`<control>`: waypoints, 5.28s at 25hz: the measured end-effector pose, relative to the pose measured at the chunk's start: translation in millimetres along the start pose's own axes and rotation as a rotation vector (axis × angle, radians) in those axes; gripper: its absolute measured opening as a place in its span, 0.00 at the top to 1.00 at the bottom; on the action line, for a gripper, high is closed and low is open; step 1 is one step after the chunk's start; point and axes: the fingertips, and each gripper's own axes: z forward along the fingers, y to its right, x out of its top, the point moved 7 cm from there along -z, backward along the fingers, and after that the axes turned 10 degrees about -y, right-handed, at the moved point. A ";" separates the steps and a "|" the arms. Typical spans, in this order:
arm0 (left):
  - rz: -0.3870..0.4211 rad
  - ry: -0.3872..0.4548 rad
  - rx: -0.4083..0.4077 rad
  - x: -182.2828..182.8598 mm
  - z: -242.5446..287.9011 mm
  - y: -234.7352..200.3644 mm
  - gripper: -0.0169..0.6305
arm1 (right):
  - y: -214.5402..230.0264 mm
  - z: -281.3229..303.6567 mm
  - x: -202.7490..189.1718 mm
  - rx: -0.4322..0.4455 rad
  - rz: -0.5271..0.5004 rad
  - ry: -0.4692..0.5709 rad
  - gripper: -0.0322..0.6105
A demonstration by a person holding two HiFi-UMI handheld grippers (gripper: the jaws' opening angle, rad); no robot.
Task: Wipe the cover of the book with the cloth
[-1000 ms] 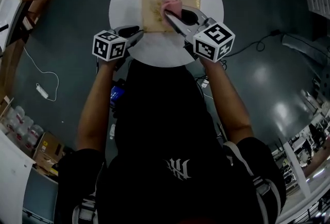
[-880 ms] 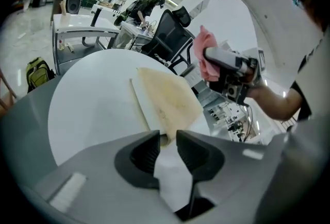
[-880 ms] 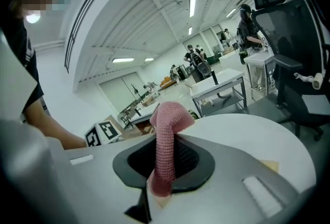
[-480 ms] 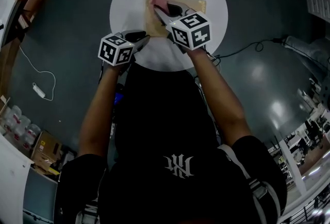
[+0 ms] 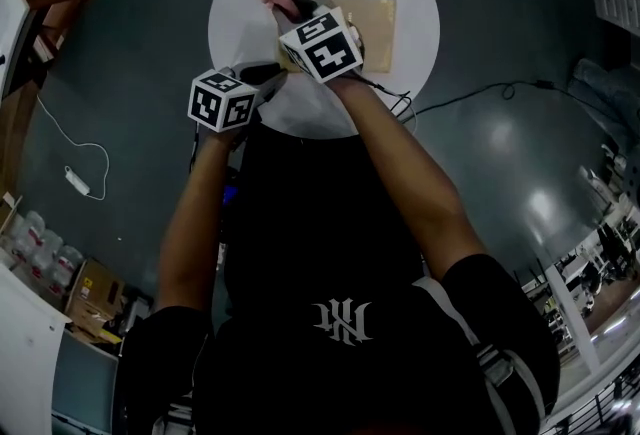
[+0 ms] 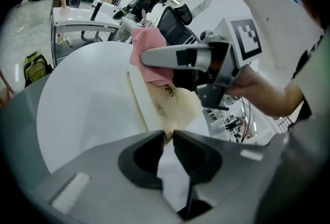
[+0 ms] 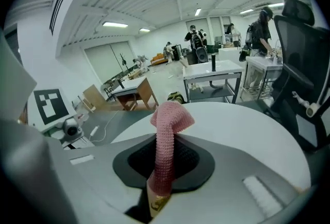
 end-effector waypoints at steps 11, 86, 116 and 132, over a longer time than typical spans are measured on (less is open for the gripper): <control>-0.018 0.004 0.030 -1.1 1.8 1.3 0.88 | 10.7 -1.2 -9.6 -0.093 -0.132 -0.043 0.89; -0.041 0.025 0.069 -0.9 5.9 10.9 0.88 | 8.4 -30.0 -57.8 -0.102 0.014 -0.044 0.89; 0.058 -0.087 0.124 14.9 18.2 23.9 0.88 | 44.6 -128.5 -200.3 -0.243 0.302 -0.054 0.89; 0.267 -0.261 0.046 28.7 24.0 23.0 0.88 | 49.6 -191.3 -272.6 -0.521 0.688 -0.048 0.89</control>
